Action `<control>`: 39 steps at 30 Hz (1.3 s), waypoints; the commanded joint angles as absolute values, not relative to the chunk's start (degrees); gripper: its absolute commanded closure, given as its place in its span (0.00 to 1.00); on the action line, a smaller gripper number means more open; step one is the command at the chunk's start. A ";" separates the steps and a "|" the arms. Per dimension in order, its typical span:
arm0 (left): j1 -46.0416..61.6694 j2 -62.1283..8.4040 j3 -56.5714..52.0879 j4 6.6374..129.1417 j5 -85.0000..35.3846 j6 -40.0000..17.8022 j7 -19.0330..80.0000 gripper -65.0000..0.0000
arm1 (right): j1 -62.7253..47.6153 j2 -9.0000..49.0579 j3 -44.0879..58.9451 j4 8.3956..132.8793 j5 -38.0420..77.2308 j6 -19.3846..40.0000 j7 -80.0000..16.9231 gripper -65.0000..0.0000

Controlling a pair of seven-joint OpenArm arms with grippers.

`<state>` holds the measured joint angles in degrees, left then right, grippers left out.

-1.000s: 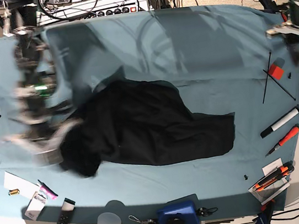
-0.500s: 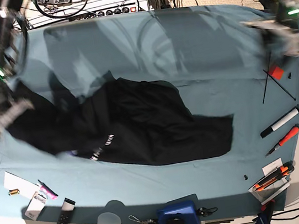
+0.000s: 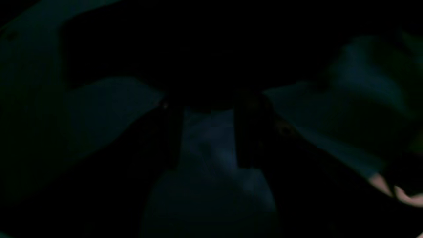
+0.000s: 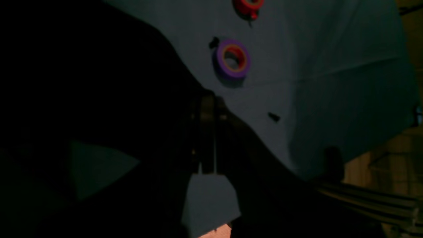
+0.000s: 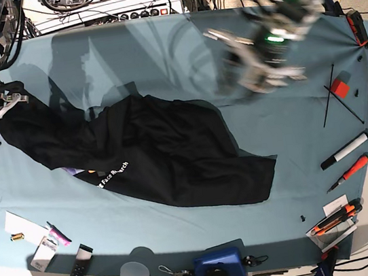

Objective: Layout the t-shirt on the table in an organized manner, then fold the t-shirt properly
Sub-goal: 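Reach the left gripper into the shirt's middle and drag the fabric flat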

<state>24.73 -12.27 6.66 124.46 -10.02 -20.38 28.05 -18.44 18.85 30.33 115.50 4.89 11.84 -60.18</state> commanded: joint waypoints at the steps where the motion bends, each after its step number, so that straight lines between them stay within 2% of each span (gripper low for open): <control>1: 24.10 -12.38 8.27 125.25 -10.46 -20.56 26.50 0.55 | -18.26 19.84 30.81 116.51 5.02 11.42 -59.16 1.00; 4: 22.44 -12.36 13.02 124.44 -10.44 -19.84 26.44 0.48 | -18.26 19.84 30.81 116.51 5.58 11.40 -59.61 1.00; 8: 19.14 -12.21 18.11 121.12 -10.46 -14.46 25.63 0.48 | -18.26 19.84 30.81 116.51 5.58 11.42 -60.42 1.00; 15: 12.73 -7.90 25.30 111.26 -10.72 -14.87 25.65 0.48 | -18.26 19.84 30.81 116.51 5.58 11.40 -60.47 1.00; 20: 9.96 -3.75 29.19 109.91 -12.23 -14.81 25.65 0.48 | -18.26 19.84 30.81 116.51 5.58 11.40 -60.49 1.00; 27: 5.67 2.31 30.37 100.68 -12.16 -14.83 25.74 0.48 | -18.26 19.84 30.81 116.53 5.58 11.40 -60.62 1.00; 39: -0.10 5.80 30.37 89.03 -12.16 -14.76 25.67 0.48 | -18.24 19.84 30.81 116.53 5.58 11.38 -60.36 1.00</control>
